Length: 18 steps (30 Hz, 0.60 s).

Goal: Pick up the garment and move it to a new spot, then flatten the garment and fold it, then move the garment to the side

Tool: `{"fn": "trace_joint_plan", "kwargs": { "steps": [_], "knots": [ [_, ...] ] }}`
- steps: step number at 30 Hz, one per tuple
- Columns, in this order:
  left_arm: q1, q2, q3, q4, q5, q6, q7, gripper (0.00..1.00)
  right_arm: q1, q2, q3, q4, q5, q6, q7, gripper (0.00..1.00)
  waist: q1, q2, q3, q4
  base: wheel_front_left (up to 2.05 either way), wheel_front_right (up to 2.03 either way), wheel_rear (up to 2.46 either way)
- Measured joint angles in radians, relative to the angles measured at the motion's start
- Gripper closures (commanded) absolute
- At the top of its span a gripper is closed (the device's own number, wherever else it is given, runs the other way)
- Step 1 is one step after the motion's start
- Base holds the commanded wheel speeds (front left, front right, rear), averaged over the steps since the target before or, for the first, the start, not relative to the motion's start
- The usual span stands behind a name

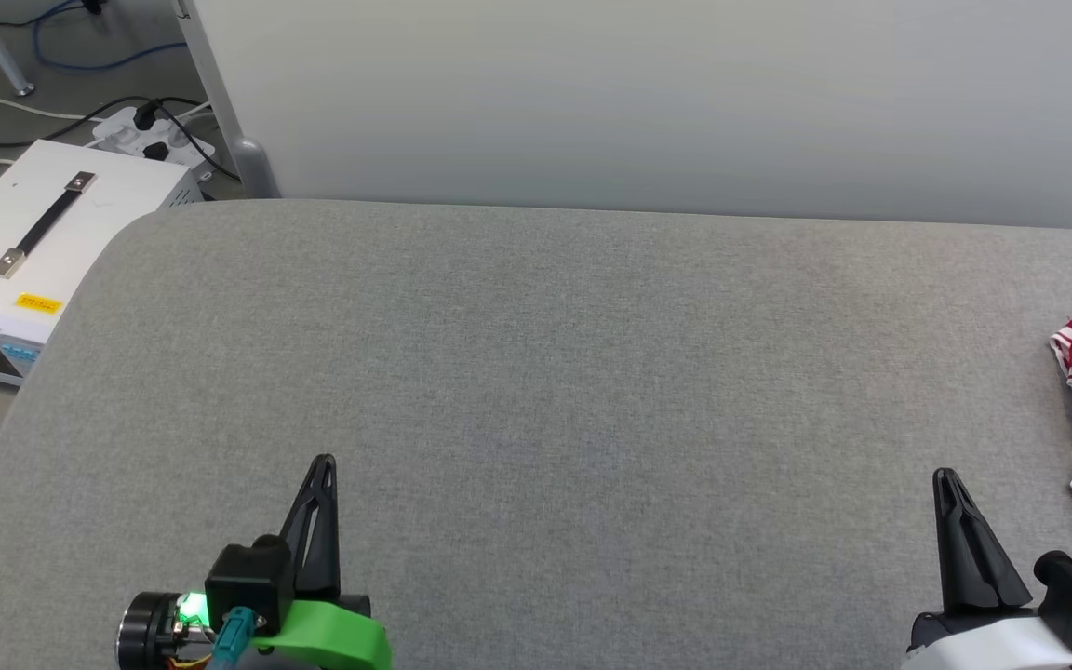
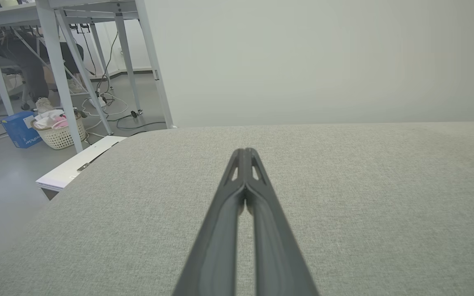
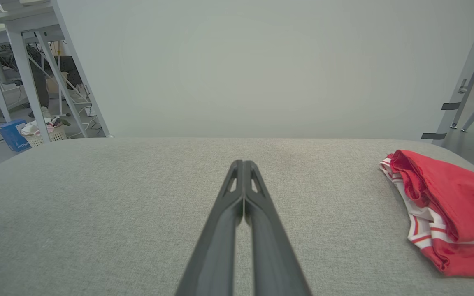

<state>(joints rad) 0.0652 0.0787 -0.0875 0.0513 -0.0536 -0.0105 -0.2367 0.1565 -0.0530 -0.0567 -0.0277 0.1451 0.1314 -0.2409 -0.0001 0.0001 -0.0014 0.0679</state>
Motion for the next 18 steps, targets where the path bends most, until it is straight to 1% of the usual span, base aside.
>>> {"fn": "trace_joint_plan", "kwargs": {
  "steps": [18],
  "knots": [
    [-0.002, -0.002, 0.014, -0.005, 0.002, 0.0, 0.035, 1.0, -0.017, 0.0, 0.008, 0.003, -0.019, 0.0, 0.036, 1.0, 0.0, 0.0, 0.0, -0.01, 0.0, 0.0, 0.0]
  ]
}}
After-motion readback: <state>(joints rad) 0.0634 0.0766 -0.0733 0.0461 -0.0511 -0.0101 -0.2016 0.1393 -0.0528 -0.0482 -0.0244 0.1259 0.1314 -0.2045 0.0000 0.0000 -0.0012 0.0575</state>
